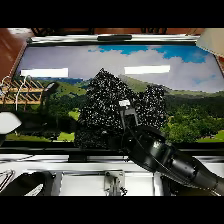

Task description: Fold the shirts.

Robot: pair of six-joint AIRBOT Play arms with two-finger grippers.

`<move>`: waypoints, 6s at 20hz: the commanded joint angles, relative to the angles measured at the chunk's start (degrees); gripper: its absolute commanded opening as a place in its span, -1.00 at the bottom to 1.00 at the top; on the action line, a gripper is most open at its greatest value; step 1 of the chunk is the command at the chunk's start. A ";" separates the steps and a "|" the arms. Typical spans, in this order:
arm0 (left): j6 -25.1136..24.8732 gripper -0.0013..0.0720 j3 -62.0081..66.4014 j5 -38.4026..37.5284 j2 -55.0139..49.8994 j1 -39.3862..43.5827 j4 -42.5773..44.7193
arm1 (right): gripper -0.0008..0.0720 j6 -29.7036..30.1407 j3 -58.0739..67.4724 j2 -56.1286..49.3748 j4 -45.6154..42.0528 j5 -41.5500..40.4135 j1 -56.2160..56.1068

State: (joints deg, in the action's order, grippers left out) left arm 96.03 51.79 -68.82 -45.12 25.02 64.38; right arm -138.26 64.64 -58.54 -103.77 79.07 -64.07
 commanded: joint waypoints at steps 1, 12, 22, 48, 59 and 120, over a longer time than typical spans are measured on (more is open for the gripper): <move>7.89 -0.81 -7.23 -6.38 6.32 -0.11 9.35 | -0.78 2.32 -0.02 -3.13 2.56 -4.52 -0.02; 4.13 0.19 -17.18 3.10 5.18 -0.31 5.11 | -0.78 8.96 -0.02 -7.48 10.71 -4.52 -0.04; 4.04 0.57 -16.55 13.38 1.49 -1.42 4.55 | -0.78 8.96 -0.02 -7.48 10.71 -4.55 -0.04; -2.25 -0.82 -14.67 -1.53 12.98 -6.78 -4.17 | -0.78 2.89 2.34 -6.58 8.76 -1.73 -0.04; 2.32 -0.81 -28.87 -1.88 19.76 -6.80 -1.79 | -0.78 10.23 2.43 -6.71 5.79 11.87 -0.04; -29.49 0.45 -0.13 13.27 -31.45 -60.57 33.62 | -0.78 17.18 2.43 -8.92 7.37 10.51 -0.02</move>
State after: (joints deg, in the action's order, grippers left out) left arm 68.40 51.75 -56.93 -75.31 -35.07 99.02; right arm -120.79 67.02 -67.42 -95.46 89.58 -64.12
